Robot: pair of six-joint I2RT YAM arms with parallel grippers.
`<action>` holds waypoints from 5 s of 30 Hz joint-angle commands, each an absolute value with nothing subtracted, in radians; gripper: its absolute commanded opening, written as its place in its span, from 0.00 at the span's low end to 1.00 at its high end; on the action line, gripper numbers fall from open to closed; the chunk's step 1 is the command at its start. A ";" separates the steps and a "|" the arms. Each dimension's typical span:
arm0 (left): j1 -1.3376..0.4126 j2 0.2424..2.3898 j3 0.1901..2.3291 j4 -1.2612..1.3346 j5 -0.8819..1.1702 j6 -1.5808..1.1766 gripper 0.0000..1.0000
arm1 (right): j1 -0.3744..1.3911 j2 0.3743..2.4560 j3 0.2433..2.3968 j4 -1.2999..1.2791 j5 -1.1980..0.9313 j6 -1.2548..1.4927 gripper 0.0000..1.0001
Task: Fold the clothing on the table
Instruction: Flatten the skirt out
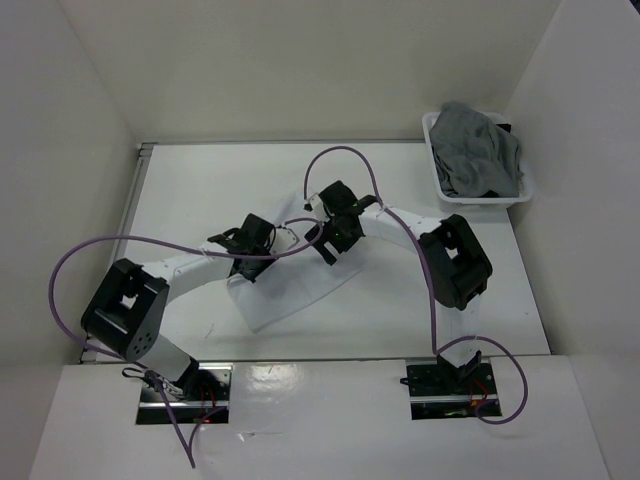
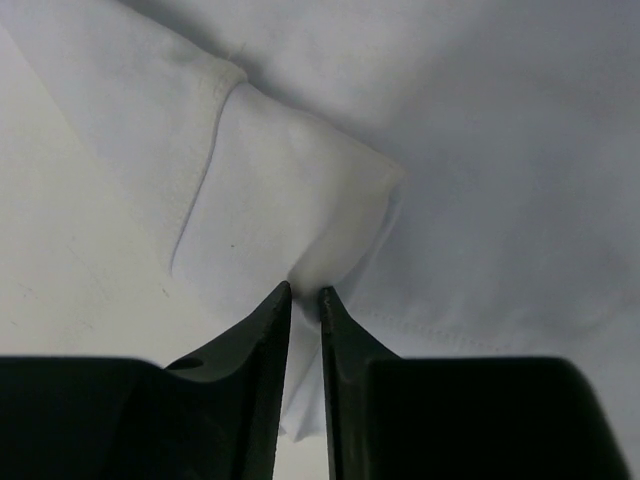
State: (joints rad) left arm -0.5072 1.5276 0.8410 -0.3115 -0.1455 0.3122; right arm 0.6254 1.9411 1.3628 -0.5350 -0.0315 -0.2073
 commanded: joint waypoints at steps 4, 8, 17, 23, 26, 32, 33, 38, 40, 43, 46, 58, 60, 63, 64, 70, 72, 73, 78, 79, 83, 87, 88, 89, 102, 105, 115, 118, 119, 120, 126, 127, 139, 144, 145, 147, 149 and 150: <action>-0.509 1.543 0.831 -0.279 -0.147 0.318 0.16 | 0.621 1.887 1.348 -0.534 -0.040 -0.216 0.99; -0.509 1.519 0.831 -0.279 -0.167 0.318 0.08 | 0.621 1.887 1.348 -0.534 -0.040 -0.216 0.99; -0.422 1.361 0.862 -0.322 -0.155 0.318 0.04 | 0.621 1.887 1.339 -0.534 -0.069 -0.216 0.99; -0.324 1.313 0.844 -0.331 -0.167 0.318 0.04 | 0.621 1.905 1.339 -0.534 -0.080 -0.225 0.99; -0.253 1.337 0.833 -0.331 -0.154 0.318 0.04 | 0.621 1.905 1.339 -0.534 -0.080 -0.225 0.99; -0.043 1.426 0.822 -0.331 -0.032 0.318 0.07 | 0.621 1.905 1.330 -0.543 -0.089 -0.235 0.99; -0.022 1.437 0.822 -0.331 -0.019 0.318 0.08 | 0.621 1.905 1.330 -0.543 -0.089 -0.235 0.99; 0.106 1.502 0.833 -0.371 0.095 0.340 0.29 | 0.621 1.905 1.330 -0.543 -0.098 -0.235 0.99; 0.172 1.514 0.847 -0.400 0.139 0.350 0.41 | 0.621 1.905 1.330 -0.543 -0.098 -0.235 0.99; 0.247 1.525 0.886 -0.451 0.239 0.373 0.63 | 0.621 1.905 1.330 -0.543 -0.098 -0.235 0.99; 0.319 1.508 0.917 -0.523 0.366 0.405 0.81 | 0.621 1.905 1.330 -0.552 -0.098 -0.235 0.99; 0.350 1.258 1.152 -0.710 0.520 0.301 1.00 | 0.712 1.853 1.399 -0.499 -0.053 -0.202 0.99; 0.322 1.291 1.210 -0.738 0.511 0.270 1.00 | 0.725 1.877 1.431 -0.499 -0.025 -0.212 0.99; 0.269 1.354 1.220 -0.738 0.447 0.235 1.00 | 0.726 1.927 1.450 -0.489 -0.014 -0.212 0.99; 0.221 1.368 1.220 -0.724 0.421 0.224 1.00 | 0.726 1.936 1.463 -0.489 -0.014 -0.212 0.99; 0.081 1.449 1.123 -0.597 0.235 0.175 1.00 | 0.726 1.947 1.463 -0.471 0.025 -0.230 0.99; 0.061 1.480 1.112 -0.585 0.221 0.164 1.00 | 0.726 1.947 1.463 -0.471 0.046 -0.239 0.99; 0.052 1.511 1.112 -0.574 0.221 0.164 1.00 | 0.726 1.959 1.463 -0.471 0.046 -0.239 0.99; -0.011 1.583 1.103 -0.509 0.085 0.190 1.00 | 0.726 1.971 1.474 -0.489 0.043 -0.229 0.99; -0.021 1.592 1.103 -0.499 0.072 0.199 1.00 | 0.726 1.971 1.465 -0.489 0.031 -0.229 0.99; -0.034 1.646 1.081 -0.446 0.008 0.229 1.00 | 0.726 1.953 1.444 -0.514 0.031 -0.229 0.99; -0.089 1.709 1.037 -0.382 -0.083 0.250 1.00 | 0.726 1.933 1.407 -0.535 0.055 -0.229 0.99; -0.089 1.719 1.037 -0.382 -0.100 0.250 1.00 | 0.726 1.924 1.398 -0.552 0.055 -0.229 0.99; -0.101 1.730 1.026 -0.371 -0.124 0.250 1.00 | 0.726 1.924 1.397 -0.561 0.055 -0.229 0.99; -0.208 1.744 0.928 -0.354 -0.317 0.259 1.00 | 0.726 1.905 1.283 -0.549 0.092 -0.259 0.99; -0.219 1.724 0.910 -0.374 -0.318 0.268 1.00 | 0.726 1.917 1.282 -0.525 0.139 -0.270 0.99; -0.259 1.690 0.910 -0.509 -0.295 0.287 1.00 | 0.631 2.066 1.445 -0.471 0.196 -0.281 0.99; -0.268 1.681 0.910 -0.534 -0.266 0.305 1.00 | 0.595 2.104 1.505 -0.460 0.206 -0.281 0.99; -0.268 1.681 0.919 -0.534 -0.247 0.316 1.00 | 0.595 2.114 1.523 -0.460 0.206 -0.281 0.99; -0.268 1.681 0.919 -0.551 -0.233 0.316 1.00 | 0.583 2.135 1.563 -0.460 0.206 -0.281 0.99; -0.288 1.635 0.951 -0.629 -0.143 0.350 1.00 | 0.563 2.229 1.696 -0.469 0.225 -0.290 0.99; -0.299 1.626 0.951 -0.638 -0.132 0.359 1.00 | 0.563 2.240 1.710 -0.469 0.225 -0.290 0.99; -0.371 1.617 1.037 -0.710 -0.034 0.339 1.00 | 0.554 2.316 1.825 -0.480 0.256 -0.290 0.99; -0.380 1.629 1.089 -0.738 -0.005 0.321 1.00 | 0.545 2.274 1.787 -0.480 0.256 -0.290 0.99; -0.380 1.611 1.119 -0.747 0.005 0.307 1.00 | 0.545 2.254 1.776 -0.480 0.256 -0.290 0.99; -0.380 1.553 1.153 -0.767 0.020 0.287 1.00 | 0.545 2.177 1.741 -0.491 0.243 -0.281 0.99; -0.380 1.502 1.206 -0.804 0.050 0.255 1.00 | 0.545 2.085 1.712 -0.502 0.206 -0.252 0.99; -0.367 1.443 1.222 -0.804 0.051 0.242 1.00 | 0.545 2.056 1.703 -0.511 0.187 -0.252 0.99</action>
